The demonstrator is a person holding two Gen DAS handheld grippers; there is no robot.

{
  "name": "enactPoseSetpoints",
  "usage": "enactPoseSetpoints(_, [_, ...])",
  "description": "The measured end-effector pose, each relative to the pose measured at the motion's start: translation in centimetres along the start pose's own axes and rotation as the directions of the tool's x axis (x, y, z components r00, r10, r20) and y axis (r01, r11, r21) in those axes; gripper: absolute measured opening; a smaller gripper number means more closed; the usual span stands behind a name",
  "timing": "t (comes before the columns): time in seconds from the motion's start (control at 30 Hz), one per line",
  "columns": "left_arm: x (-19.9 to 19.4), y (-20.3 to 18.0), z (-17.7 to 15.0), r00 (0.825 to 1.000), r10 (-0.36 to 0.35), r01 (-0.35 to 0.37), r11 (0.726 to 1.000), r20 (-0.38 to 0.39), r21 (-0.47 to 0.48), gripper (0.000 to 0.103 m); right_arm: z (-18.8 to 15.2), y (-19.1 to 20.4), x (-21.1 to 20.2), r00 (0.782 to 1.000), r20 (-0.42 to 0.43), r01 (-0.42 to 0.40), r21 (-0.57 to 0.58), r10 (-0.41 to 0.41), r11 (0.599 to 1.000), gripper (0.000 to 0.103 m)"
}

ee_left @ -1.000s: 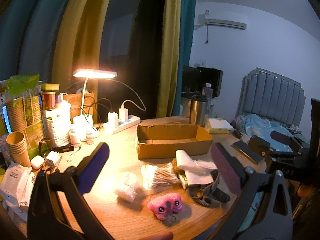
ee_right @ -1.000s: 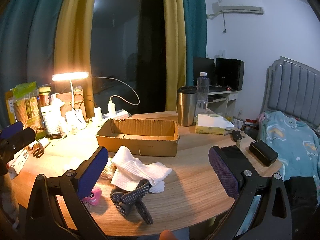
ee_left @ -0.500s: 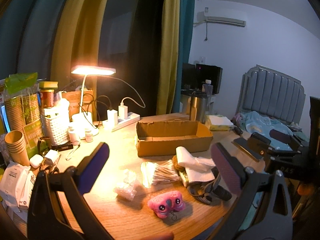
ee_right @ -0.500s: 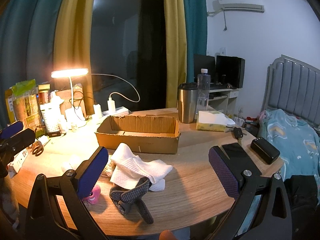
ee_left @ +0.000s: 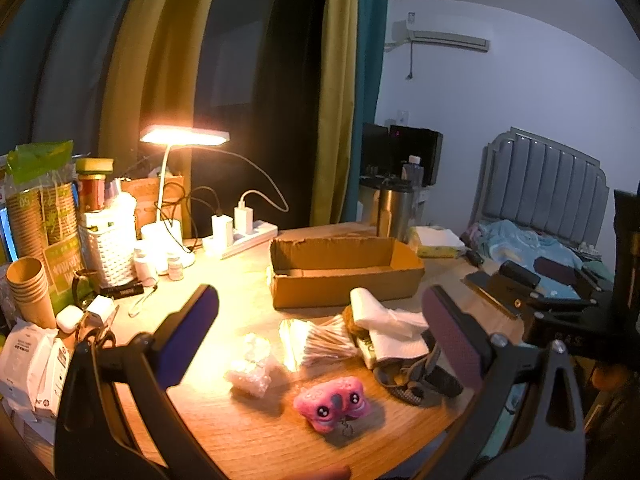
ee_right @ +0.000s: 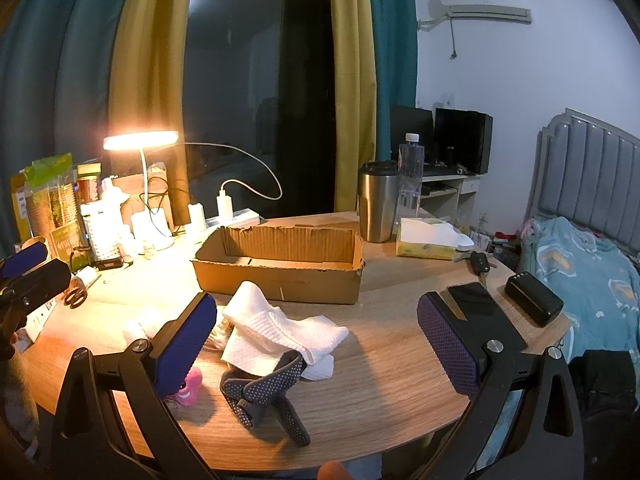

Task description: Organize soft objects

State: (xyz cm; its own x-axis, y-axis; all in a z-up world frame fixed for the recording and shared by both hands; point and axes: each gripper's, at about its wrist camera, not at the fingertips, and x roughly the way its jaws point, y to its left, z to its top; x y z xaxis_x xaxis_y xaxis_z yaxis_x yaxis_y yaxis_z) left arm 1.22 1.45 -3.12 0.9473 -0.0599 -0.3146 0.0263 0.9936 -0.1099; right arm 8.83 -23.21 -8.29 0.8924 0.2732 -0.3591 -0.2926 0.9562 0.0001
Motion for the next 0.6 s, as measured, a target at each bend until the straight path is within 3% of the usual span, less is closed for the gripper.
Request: enactPoseSetpoints(0.6, [0.29,0.06,-0.23,1.000,-0.004,0.004,1.000,0.004,0.001,0.102,-0.01,0.31,0.20,1.000,-0.009,-0.012,-0.008,0.012,1.000,0.102])
